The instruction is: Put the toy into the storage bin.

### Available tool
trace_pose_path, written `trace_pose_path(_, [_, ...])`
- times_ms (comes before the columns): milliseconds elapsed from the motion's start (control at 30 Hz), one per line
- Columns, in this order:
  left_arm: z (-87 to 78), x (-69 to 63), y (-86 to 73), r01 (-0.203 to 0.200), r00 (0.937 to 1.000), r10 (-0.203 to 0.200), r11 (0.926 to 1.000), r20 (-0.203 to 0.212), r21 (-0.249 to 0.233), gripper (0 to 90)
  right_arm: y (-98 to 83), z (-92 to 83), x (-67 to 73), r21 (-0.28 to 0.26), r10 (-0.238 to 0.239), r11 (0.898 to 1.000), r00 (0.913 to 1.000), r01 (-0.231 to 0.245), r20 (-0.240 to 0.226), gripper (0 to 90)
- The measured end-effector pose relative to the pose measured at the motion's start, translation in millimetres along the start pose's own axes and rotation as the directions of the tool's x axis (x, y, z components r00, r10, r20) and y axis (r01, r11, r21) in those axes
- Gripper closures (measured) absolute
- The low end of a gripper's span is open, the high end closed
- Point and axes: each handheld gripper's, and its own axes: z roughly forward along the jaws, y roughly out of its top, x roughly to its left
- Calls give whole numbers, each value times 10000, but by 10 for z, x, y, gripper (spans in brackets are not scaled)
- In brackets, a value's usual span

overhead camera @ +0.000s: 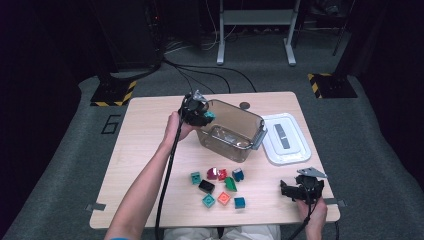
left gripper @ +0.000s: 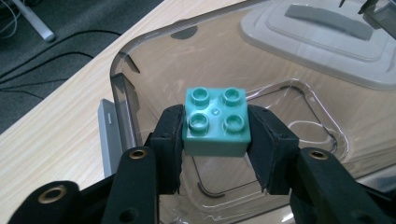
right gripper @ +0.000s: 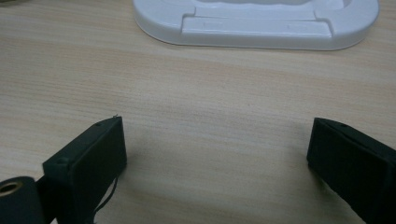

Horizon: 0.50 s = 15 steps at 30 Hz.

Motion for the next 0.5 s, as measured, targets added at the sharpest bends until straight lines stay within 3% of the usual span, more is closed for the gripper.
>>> trace_pose_path(167, [-59,-10,-14,394,9989,-388,9989,244,-234,329,0,-2,0,20,16,10000,10000,-16,-8,43])
trace_pose_path(500, [-337,-118,-85,457,9988,-448,9978,213,-472,149,-2,-2,2,-15,54,10000,10000,-54,-1,47])
